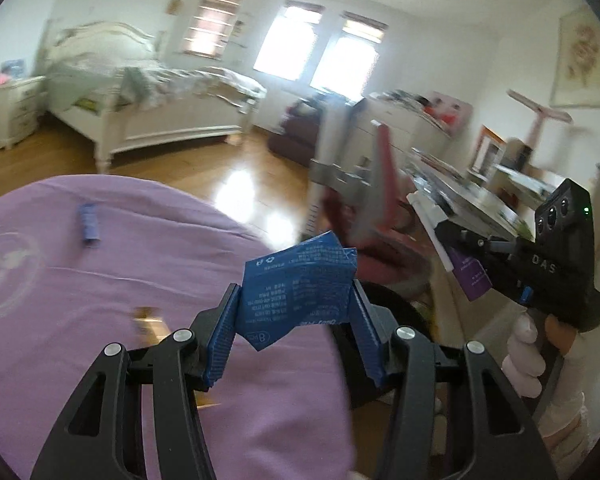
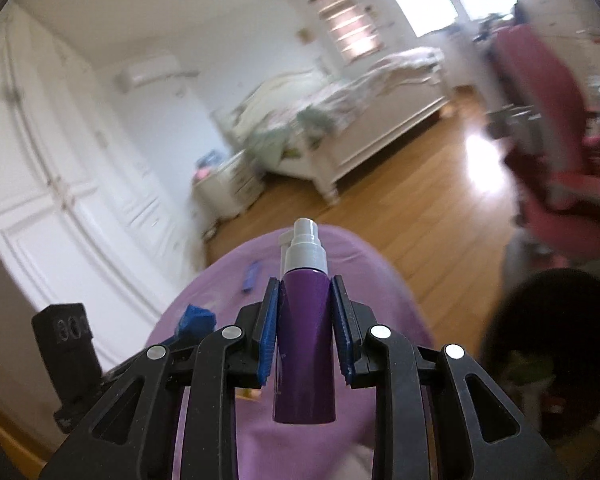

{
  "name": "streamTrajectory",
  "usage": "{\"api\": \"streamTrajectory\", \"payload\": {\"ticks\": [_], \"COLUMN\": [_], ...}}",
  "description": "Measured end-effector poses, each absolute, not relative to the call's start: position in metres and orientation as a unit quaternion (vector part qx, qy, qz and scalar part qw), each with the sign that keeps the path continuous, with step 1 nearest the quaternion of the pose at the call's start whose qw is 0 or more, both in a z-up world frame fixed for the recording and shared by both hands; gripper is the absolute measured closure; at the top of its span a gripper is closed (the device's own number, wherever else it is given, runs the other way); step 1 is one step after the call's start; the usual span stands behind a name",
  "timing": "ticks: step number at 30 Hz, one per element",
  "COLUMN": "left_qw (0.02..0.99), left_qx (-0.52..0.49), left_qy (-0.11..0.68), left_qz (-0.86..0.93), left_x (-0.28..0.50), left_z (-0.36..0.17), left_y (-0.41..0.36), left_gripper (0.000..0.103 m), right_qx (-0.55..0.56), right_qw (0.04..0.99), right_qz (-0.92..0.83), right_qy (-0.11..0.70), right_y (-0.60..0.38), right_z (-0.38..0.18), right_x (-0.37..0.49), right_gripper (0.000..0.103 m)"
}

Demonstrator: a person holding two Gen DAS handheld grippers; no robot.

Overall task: Collect trash
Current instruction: 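Carry the blue packet and spray bottle to the bin and release both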

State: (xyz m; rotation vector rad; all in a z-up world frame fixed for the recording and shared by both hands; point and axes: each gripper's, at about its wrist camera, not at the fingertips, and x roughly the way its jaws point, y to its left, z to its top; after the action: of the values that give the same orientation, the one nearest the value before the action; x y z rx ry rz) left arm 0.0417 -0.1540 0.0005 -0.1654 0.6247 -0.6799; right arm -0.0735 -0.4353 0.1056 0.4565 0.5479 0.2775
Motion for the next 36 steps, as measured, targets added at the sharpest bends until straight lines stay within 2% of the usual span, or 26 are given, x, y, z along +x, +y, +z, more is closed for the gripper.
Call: {"api": "streamTrajectory", "payload": {"ticks": [7, 14, 24, 36], "left_qw": [0.861, 0.840, 0.825, 0.811], "left_qx": [-0.045, -0.038, -0.019, -0.002], "left_qy": [0.311, 0.331, 0.356, 0.379], "left_qz": [-0.400, -0.429, -0.439, -0.445], "left_x": [0.036, 0.039, 0.045, 0.059], "left_z": [-0.005, -0.024, -0.044, -0.064], "left_y": [-0.249, -0.306, -0.350, -0.377], "left_gripper": [0.050, 0.050, 0.050, 0.050], "right_qx": [0.254, 0.283, 0.321, 0.340], "right_qw": [0.929, 0.926, 0.916, 0.903], "right_qz": [0.082, 0.045, -0.002, -0.012], "right_qy": [0.256, 0.247, 0.242, 0.262], "right_y": [-0.508, -0.557, -0.606, -0.618], "right_z": [0.079, 0.052, 0.027, 0.003], "right_x": [-0.122, -0.142, -0.140, -0.127], "right_gripper": [0.077, 0.077, 0.077, 0.077]}}
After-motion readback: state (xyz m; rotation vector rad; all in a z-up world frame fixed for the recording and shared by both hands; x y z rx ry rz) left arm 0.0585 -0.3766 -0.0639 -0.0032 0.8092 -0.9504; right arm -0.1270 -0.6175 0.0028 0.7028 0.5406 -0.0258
